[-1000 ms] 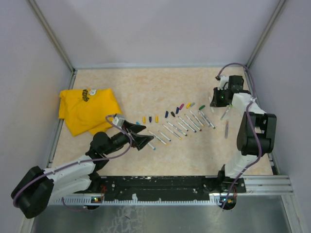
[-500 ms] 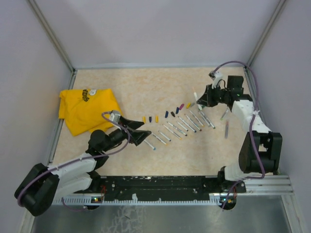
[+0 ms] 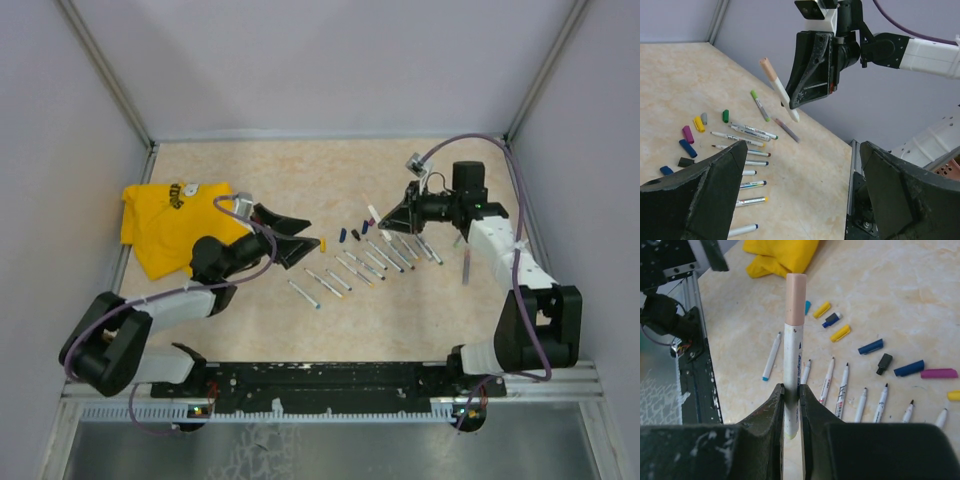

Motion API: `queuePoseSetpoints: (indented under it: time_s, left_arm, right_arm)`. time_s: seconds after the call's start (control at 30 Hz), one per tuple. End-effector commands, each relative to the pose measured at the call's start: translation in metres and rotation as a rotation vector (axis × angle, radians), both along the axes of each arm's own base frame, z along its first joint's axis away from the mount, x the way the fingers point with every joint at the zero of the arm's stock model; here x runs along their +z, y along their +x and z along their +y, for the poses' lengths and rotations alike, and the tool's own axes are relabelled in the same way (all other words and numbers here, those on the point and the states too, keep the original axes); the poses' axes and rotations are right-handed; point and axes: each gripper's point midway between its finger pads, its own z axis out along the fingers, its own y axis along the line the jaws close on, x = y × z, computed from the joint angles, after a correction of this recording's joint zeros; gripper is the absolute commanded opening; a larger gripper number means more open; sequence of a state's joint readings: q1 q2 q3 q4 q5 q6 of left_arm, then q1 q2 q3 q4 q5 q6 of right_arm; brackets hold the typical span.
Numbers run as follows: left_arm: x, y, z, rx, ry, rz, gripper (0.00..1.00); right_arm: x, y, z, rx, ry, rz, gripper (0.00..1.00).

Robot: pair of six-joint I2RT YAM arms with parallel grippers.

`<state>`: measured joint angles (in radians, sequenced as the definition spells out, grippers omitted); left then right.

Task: Open the pen caps
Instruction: Pick up the pen from the center of the board.

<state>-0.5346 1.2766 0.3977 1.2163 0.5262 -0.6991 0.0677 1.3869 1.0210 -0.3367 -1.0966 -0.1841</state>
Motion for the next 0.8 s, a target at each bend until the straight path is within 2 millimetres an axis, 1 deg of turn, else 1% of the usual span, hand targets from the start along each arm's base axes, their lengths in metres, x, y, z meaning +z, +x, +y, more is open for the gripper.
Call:
queuePoseSetpoints:
  time_s: [0.0, 0.1, 0.23, 0.37, 0.43, 0.53, 0.57, 0.67, 0.77]
  left_arm:
    - [0.024, 0.007, -0.015, -0.09, -0.064, -0.058, 0.98]
    - [0.026, 0.016, -0.025, -0.129, -0.109, -0.023, 0.95]
    - [0.026, 0.028, -0.037, -0.135, -0.163, 0.005, 0.89]
    - [0.021, 0.037, -0.052, -0.123, -0.172, 0.03, 0.86]
    - [0.022, 0.039, -0.058, -0.12, -0.179, 0.034, 0.83]
    - [0.02, 0.04, -0.065, -0.126, -0.18, 0.047, 0.75]
    - [0.019, 0.04, -0.067, -0.127, -0.181, 0.053, 0.71]
    - [0.017, 0.037, -0.073, -0.137, -0.179, 0.065, 0.63]
    - [0.012, 0.035, -0.079, -0.15, -0.174, 0.083, 0.51]
  right_arm:
    - [0.024, -0.023, 0.017, 0.149, 0.057, -0.114, 0.0]
    - [0.023, -0.031, 0.026, 0.189, 0.053, -0.124, 0.0]
    - [0.018, -0.038, 0.036, 0.234, 0.049, -0.122, 0.0]
    - [0.013, -0.043, 0.044, 0.27, 0.037, -0.116, 0.0]
    - [0.011, -0.045, 0.047, 0.279, 0.029, -0.115, 0.0]
    - [0.009, -0.045, 0.048, 0.282, 0.024, -0.113, 0.0]
    - [0.008, -0.046, 0.049, 0.283, 0.022, -0.111, 0.0]
    - [0.007, -0.046, 0.051, 0.288, 0.017, -0.11, 0.0]
    - [0.005, -0.047, 0.053, 0.289, 0.012, -0.108, 0.0]
